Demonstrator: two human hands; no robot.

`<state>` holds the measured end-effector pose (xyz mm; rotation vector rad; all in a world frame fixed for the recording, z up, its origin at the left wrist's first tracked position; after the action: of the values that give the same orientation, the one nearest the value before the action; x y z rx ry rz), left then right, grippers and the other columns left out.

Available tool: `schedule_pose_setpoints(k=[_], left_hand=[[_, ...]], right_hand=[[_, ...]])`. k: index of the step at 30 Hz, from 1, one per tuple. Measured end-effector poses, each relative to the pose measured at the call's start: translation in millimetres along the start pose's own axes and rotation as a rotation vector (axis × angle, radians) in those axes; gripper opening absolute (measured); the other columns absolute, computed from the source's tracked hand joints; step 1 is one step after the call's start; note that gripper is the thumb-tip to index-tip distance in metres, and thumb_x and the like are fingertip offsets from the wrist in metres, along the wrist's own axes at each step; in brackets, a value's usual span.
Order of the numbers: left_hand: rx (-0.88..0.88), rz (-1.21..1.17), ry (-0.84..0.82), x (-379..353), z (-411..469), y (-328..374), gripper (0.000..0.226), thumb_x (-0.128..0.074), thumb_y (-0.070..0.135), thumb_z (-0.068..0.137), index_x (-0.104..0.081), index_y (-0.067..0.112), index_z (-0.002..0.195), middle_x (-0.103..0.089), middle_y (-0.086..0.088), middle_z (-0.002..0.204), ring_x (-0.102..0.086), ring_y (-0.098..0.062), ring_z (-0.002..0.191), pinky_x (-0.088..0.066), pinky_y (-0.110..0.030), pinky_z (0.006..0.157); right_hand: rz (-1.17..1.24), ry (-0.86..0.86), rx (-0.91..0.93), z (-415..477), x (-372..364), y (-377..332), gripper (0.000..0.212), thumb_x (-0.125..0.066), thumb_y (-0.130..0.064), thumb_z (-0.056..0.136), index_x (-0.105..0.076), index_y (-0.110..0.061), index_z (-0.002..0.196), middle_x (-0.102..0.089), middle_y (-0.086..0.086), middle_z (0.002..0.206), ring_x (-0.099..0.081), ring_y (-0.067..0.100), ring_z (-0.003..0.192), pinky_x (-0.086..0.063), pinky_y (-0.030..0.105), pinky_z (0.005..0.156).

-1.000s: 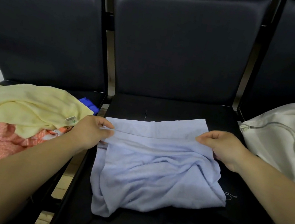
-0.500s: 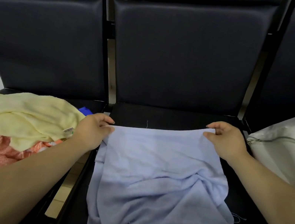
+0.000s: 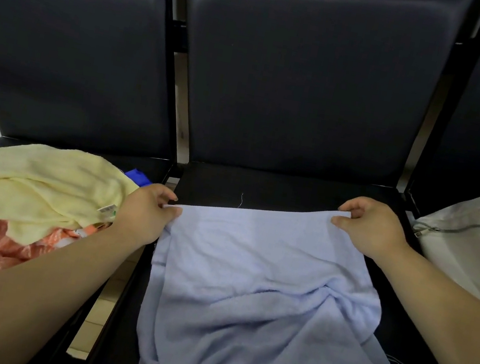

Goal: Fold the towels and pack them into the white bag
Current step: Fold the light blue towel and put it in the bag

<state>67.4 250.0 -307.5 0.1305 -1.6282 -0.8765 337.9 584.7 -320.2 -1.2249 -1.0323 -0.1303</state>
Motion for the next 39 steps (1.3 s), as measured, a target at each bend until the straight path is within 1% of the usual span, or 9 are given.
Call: schedule_pose_setpoints(k=[3,6,9,13,17,21,27,34,39], left_hand=[[-0.005,0.052,-0.036,-3,0,1,0.028,-0.069,0.026,0.095,-0.065,0.02,0.123,-0.06,0.005,0.107,-0.055,-0.012,0.094,-0.043,-0.021,0.073],[-0.018,0.081,-0.093,-5,2,1,0.006,-0.07,0.024,0.095,-0.065,0.02,0.097,-0.067,0.003,0.101,-0.059,-0.013,0.087,-0.043,-0.022,0.068],[-0.06,0.069,-0.104,-3,1,3,0.013,-0.069,0.021,0.094,-0.062,0.021,0.084,-0.066,0.0,0.087,-0.061,-0.016,0.082,-0.043,-0.022,0.062],[-0.062,-0.073,-0.045,10,-2,4,0.011,-0.068,0.019,0.094,-0.061,0.021,0.086,-0.067,-0.003,0.084,-0.062,-0.021,0.08,-0.042,-0.022,0.062],[-0.112,-0.201,0.017,38,-18,24,0.009,-0.071,0.021,0.094,-0.067,0.027,0.088,-0.07,0.005,0.087,-0.064,-0.011,0.082,-0.044,-0.02,0.067],[-0.135,-0.414,0.052,93,-41,48,0.013,-0.077,0.018,0.089,-0.078,0.028,0.081,-0.076,0.006,0.083,-0.071,-0.017,0.083,-0.06,-0.035,0.078],[-0.242,-0.562,0.086,180,-92,91,0.024,-0.078,0.01,0.087,-0.081,0.032,0.079,-0.078,0.0,0.085,-0.075,-0.022,0.083,-0.061,-0.038,0.079],[-0.396,-0.636,0.256,282,-134,148,0.017,-0.072,0.02,0.093,-0.076,0.036,0.095,-0.076,0.007,0.099,-0.071,-0.013,0.098,-0.058,-0.036,0.09],[-0.396,-0.642,0.254,303,-134,158,0.015,-0.073,0.021,0.092,-0.079,0.035,0.093,-0.077,0.008,0.099,-0.07,-0.016,0.1,-0.058,-0.043,0.093]], right_hand=[[-0.053,-0.019,0.027,1,0,-4,0.025,-0.08,-0.026,0.084,-0.068,-0.026,0.107,-0.063,-0.006,0.103,-0.061,0.014,0.097,-0.047,0.029,0.081],[-0.072,-0.062,0.001,3,-2,-7,0.018,-0.079,-0.022,0.085,-0.068,-0.027,0.098,-0.065,-0.007,0.096,-0.061,0.01,0.086,-0.044,0.023,0.066],[-0.072,-0.087,0.0,3,-4,-13,0.009,-0.075,-0.016,0.085,-0.07,-0.025,0.088,-0.07,-0.004,0.088,-0.063,0.009,0.079,-0.046,0.023,0.061],[0.095,-0.082,0.0,-9,2,-17,0.005,-0.075,-0.018,0.085,-0.073,-0.023,0.084,-0.074,-0.002,0.082,-0.07,0.017,0.08,-0.058,0.033,0.071],[0.285,-0.039,0.083,-33,31,-34,0.008,-0.081,-0.015,0.084,-0.076,-0.02,0.086,-0.075,-0.004,0.083,-0.072,0.015,0.082,-0.055,0.027,0.071],[0.417,-0.013,0.109,-63,84,-60,0.01,-0.082,-0.014,0.084,-0.077,-0.022,0.089,-0.078,-0.002,0.089,-0.074,0.017,0.09,-0.058,0.035,0.082],[0.588,0.098,0.197,-118,177,-118,0.012,-0.081,-0.013,0.084,-0.078,-0.021,0.093,-0.078,-0.001,0.089,-0.075,0.025,0.093,-0.061,0.047,0.086],[0.611,0.227,0.388,-179,262,-194,0.011,-0.081,-0.012,0.084,-0.079,-0.022,0.087,-0.077,0.002,0.086,-0.071,0.012,0.081,-0.06,0.042,0.085],[0.608,0.288,0.426,-199,288,-213,0.009,-0.079,-0.013,0.087,-0.077,-0.018,0.094,-0.076,0.003,0.094,-0.071,0.018,0.093,-0.061,0.034,0.084]])
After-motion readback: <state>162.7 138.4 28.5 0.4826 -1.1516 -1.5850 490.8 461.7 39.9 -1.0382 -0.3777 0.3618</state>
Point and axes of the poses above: each hand's wrist, its own z-axis towards the middle knuckle, its own x-axis out of the back of the hand, y = z × x, the point moved 7 cm from there along z, towards the middle knuckle
